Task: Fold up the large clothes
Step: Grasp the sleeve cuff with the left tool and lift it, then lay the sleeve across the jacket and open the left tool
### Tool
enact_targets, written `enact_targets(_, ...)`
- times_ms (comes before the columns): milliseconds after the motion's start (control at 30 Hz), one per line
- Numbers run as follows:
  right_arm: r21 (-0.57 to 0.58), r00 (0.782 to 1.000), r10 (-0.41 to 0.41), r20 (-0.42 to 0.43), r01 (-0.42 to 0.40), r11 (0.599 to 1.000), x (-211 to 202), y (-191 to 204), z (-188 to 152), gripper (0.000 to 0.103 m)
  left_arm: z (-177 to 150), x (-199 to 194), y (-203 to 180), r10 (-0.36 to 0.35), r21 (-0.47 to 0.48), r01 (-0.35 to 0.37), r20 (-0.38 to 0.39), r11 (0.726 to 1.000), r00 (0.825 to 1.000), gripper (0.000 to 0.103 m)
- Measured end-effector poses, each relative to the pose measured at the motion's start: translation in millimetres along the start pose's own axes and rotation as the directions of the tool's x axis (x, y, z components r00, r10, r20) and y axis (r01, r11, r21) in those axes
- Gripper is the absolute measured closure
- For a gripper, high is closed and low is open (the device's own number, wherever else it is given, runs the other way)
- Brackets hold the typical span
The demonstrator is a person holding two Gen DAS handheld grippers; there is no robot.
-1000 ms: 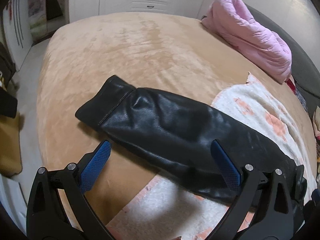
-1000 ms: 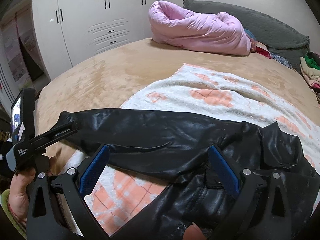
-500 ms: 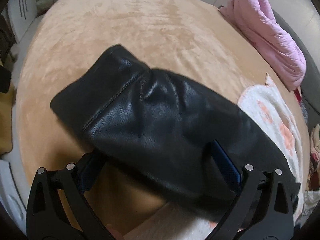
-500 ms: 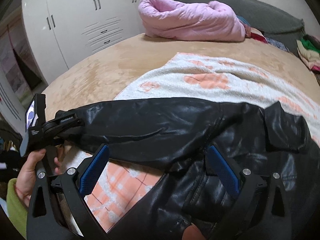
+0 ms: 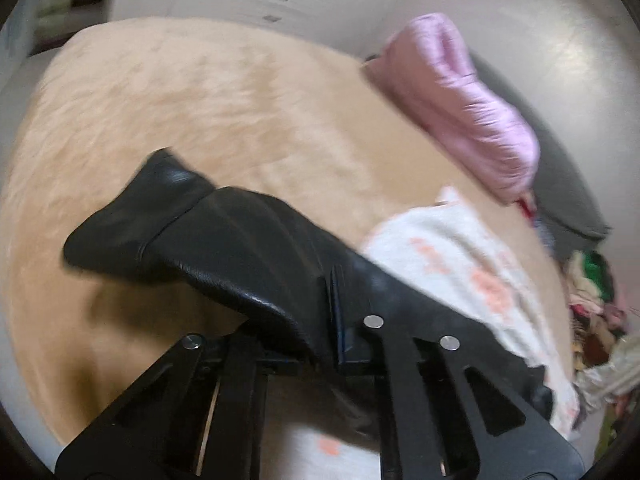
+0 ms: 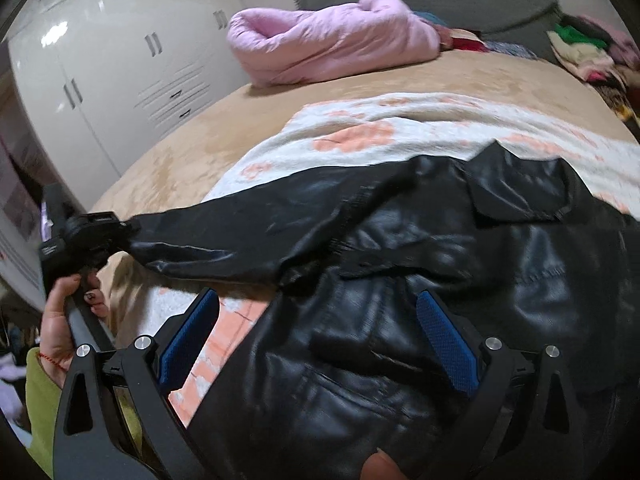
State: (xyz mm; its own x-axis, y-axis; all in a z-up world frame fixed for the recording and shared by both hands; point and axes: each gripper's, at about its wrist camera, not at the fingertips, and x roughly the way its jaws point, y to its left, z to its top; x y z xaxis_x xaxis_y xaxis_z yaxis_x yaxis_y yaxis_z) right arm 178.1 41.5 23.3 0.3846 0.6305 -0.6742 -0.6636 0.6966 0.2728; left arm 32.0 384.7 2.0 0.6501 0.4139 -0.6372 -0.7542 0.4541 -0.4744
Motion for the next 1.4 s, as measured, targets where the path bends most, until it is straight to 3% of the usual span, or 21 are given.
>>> enact_targets(267,0.092,0.998,-0.063,0.009,0.062,0.994,-24.0,-42.6,-14.7,0.004,-3.8,-41.6,-46.5,-0.168,0.136,0.155,0.087,0.978,0.982,0.102)
enact_targets(433,0.141,0.995,-0.097,0.033,0.092,0.986,-46.2,-68.5,-19.8,0.004,-14.2,-69.8,-83.9,-0.294,0.233,0.268,0.083,0.935,0.952,0.103)
enact_targets(600,0.18,0.988,-0.141,0.063,0.128,0.975,-68.8,-89.4,-25.2,0.004,-30.9,-91.1,-125.0,-0.372,0.336,0.327,0.079,0.883,0.925,0.103)
enact_targets(833,0.238,0.977,-0.188,0.102,0.16,0.958,-99.9,-117.5,-34.1,0.004,-64.9,-108.7,-184.5,-0.459,0.477,0.405,-0.005,0.78,0.888,0.103)
enact_targets(1067,0.31,0.964,-0.222,0.149,0.168,0.936,-134.4,-147.8,-41.5,0.004,-112.9,-108.9,-241.8,-0.514,0.589,0.497,-0.155,0.638,0.844,0.103)
enact_targets(1267,0.381,0.948,-0.266,0.176,0.184,0.906,-158.9,-178.1,-52.2,0.004,-168.1,-90.9,-278.5,-0.486,0.65,0.56,-0.317,0.514,0.815,0.102)
enact_targets(1400,0.43,0.937,-0.297,0.184,0.195,0.881,-173.4,-197.6,-62.2,0.004,-214.2,-75.4,-295.5,-0.423,0.691,0.578,-0.41,0.434,0.808,0.101)
